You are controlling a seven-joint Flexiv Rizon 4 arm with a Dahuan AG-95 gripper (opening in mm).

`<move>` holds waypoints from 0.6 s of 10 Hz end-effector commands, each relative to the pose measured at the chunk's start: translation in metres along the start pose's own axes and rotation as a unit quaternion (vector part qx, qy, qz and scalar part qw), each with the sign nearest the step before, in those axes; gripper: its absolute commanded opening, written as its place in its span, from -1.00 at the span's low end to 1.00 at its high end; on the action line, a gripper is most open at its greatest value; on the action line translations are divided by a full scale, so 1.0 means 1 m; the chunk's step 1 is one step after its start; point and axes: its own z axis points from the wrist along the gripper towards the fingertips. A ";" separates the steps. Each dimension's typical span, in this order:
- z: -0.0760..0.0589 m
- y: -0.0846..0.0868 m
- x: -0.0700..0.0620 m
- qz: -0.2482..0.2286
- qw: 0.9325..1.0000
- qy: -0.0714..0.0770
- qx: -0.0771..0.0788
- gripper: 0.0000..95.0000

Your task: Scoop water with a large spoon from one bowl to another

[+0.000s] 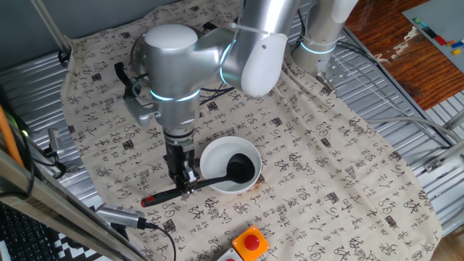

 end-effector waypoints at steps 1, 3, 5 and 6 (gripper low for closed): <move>0.000 -0.001 0.002 -0.001 1.000 0.001 -0.001 -1.00; 0.000 -0.002 0.005 -0.002 1.000 -0.002 -0.006 -1.00; 0.001 -0.003 0.007 -0.003 1.000 -0.003 -0.009 -1.00; 0.001 -0.003 0.007 -0.003 1.000 -0.005 -0.011 -1.00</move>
